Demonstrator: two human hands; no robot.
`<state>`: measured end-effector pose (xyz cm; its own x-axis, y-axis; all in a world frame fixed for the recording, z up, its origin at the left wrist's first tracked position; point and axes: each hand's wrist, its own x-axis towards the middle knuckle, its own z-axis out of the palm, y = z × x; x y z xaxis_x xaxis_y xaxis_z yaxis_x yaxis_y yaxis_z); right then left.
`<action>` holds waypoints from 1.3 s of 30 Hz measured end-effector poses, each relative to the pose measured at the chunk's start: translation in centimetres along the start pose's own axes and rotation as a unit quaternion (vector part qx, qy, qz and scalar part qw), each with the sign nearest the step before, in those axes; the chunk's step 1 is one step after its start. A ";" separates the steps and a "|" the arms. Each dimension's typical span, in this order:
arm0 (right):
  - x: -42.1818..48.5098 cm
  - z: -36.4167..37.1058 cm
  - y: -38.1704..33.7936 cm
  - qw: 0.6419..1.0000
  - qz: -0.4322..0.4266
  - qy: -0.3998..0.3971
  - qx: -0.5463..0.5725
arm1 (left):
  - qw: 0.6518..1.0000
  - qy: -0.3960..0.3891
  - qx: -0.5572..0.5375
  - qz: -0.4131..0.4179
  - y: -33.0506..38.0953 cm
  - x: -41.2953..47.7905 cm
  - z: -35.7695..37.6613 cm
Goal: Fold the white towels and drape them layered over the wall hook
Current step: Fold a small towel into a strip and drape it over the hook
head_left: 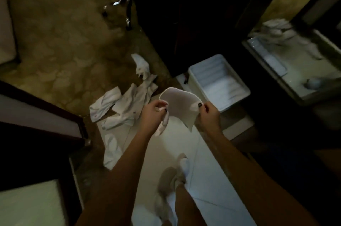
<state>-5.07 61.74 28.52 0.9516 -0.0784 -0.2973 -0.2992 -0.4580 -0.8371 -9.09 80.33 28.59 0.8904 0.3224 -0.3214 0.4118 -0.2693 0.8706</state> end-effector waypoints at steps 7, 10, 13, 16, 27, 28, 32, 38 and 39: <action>-3.7 -11.9 -6.5 0.987 -0.070 0.079 0.125 | 0.994 -0.080 -0.023 0.075 12.2 -3.5 3.7; -4.6 -15.6 -7.5 0.982 -0.101 0.084 0.132 | 0.991 -0.097 -0.063 0.071 16.3 -4.3 6.4; -5.0 -18.5 -8.0 0.982 -0.110 0.083 0.130 | 0.985 -0.096 -0.134 0.050 19.7 -4.4 8.9; -5.1 -20.9 -8.5 0.986 -0.100 0.065 0.115 | 0.974 -0.131 -0.177 0.050 22.7 -4.2 11.3; -4.6 -27.8 -10.2 0.972 -0.116 0.205 0.014 | 0.893 -0.325 -0.309 0.032 30.4 -5.3 16.5; -4.5 -28.1 -10.2 0.967 -0.114 0.227 0.016 | 0.892 -0.342 -0.295 0.035 30.9 -5.1 16.7; -4.8 -28.7 -10.5 0.949 -0.096 0.300 -0.009 | 0.899 -0.407 -0.125 0.103 32.4 -3.4 17.5; -7.6 -27.9 -9.7 0.929 -0.052 0.363 -0.049 | 0.794 -0.357 0.191 0.453 31.4 -0.6 18.2; -8.4 -27.8 -9.5 0.922 -0.037 0.380 -0.057 | 0.775 -0.357 0.197 0.482 31.2 -0.2 18.3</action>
<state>-8.22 42.16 51.70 0.7567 -0.6212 0.2037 -0.2630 -0.5745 -0.7751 7.09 55.26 49.03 0.6436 -0.7482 0.1611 -0.6102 -0.3747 0.6980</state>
